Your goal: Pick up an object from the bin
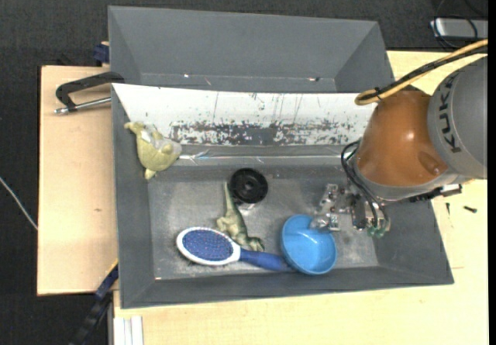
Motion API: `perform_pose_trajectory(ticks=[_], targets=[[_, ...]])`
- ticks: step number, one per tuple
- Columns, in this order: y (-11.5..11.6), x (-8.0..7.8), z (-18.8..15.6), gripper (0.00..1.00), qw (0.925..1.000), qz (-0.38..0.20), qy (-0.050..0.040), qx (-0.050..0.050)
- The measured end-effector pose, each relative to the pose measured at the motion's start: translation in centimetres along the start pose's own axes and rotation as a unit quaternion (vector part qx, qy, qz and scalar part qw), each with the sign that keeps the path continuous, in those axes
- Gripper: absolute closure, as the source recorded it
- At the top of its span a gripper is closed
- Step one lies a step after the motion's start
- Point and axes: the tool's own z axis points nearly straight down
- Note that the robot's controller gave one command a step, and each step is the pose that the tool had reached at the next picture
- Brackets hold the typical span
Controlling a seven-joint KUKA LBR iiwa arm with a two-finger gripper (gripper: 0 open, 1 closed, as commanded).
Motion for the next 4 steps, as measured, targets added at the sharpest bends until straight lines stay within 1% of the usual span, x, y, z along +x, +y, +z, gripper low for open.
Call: perform_pose_trajectory(ticks=[1, 2, 3, 4], targets=[[-1.3, -2.0, -6.3, 1.00, 1.0000, -0.003, -0.0055, 0.001], [-1.2, -1.7, -13.1, 1.00, 0.9999, -0.016, -0.0060, 0.001], [-3.7, -3.4, -8.4, 1.00, 0.9837, -0.180, 0.0014, 0.001], [-6.3, -5.2, -13.3, 1.00, 0.9832, -0.182, -0.0052, 0.003]])
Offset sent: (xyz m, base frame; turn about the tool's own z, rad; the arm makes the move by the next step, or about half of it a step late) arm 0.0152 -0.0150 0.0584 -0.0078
